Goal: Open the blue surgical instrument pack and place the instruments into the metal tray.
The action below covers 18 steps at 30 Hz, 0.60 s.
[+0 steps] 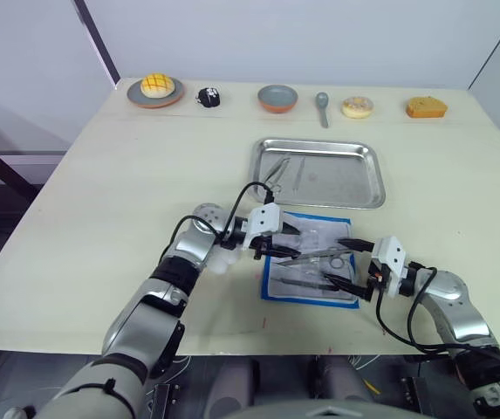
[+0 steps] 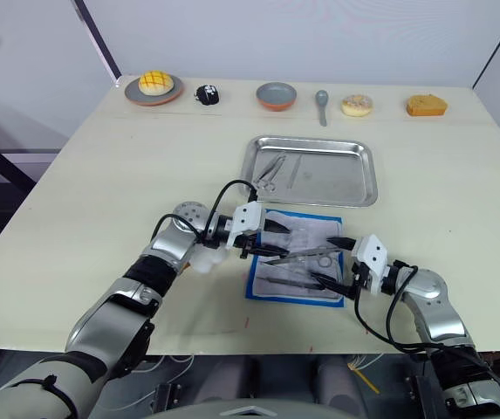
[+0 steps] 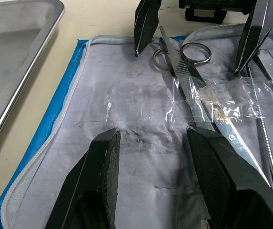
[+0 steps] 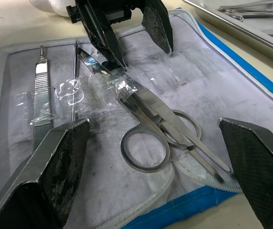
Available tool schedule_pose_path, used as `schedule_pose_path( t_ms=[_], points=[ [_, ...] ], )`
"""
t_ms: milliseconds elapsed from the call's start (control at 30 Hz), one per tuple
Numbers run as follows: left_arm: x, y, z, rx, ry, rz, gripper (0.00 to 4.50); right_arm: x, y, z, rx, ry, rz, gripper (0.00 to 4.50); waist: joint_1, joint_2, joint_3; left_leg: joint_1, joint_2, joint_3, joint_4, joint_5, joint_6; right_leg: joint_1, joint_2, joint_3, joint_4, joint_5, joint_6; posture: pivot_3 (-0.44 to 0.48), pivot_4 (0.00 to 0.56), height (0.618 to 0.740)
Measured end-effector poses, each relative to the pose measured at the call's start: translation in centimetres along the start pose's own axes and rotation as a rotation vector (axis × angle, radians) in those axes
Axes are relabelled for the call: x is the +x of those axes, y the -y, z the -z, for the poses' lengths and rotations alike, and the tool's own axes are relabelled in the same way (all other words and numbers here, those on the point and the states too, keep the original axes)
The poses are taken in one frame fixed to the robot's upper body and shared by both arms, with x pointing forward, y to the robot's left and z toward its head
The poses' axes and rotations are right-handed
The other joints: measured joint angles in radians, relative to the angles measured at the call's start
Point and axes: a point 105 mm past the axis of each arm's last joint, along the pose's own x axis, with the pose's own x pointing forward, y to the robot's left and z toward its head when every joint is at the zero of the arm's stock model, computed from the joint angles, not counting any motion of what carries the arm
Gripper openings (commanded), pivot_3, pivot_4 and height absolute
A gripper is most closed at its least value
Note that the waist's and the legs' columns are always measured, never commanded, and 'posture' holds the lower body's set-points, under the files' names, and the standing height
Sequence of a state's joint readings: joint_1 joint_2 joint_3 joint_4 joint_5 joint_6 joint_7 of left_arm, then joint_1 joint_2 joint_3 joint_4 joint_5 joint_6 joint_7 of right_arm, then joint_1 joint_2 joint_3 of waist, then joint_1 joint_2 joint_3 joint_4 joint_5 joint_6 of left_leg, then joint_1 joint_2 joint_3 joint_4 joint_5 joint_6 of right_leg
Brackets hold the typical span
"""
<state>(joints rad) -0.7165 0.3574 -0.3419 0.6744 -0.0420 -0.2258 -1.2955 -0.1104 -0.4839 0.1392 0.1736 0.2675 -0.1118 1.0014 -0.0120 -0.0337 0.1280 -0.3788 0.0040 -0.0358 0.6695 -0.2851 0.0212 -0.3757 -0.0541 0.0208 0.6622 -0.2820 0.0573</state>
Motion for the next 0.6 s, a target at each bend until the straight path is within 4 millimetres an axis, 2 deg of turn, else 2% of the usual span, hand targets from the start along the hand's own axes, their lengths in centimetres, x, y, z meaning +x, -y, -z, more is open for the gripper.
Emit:
schedule_pose_path(
  t_ms=[400,600],
  points=[
    [-0.4,-0.5,-0.9,-0.132,0.084,-0.028,2.38,0.0,0.0,0.0,-0.001,0.0,-0.001,4.5,-0.001,0.0,0.0,0.0,0.0,0.0,0.0,0.0,0.0,0.0,0.0,0.0,0.0,0.0,0.0,0.0,0.15,0.74],
    [-0.3,0.9,-1.2,-0.143,0.085,0.035,2.38,0.0,0.0,0.0,-0.001,0.001,-0.002,4.5,-0.001,0.001,0.0,0.0,0.001,0.0,0.0,0.0,0.0,0.0,0.0,0.0,0.0,0.0,0.0,0.0,0.15,0.74]
  ],
)
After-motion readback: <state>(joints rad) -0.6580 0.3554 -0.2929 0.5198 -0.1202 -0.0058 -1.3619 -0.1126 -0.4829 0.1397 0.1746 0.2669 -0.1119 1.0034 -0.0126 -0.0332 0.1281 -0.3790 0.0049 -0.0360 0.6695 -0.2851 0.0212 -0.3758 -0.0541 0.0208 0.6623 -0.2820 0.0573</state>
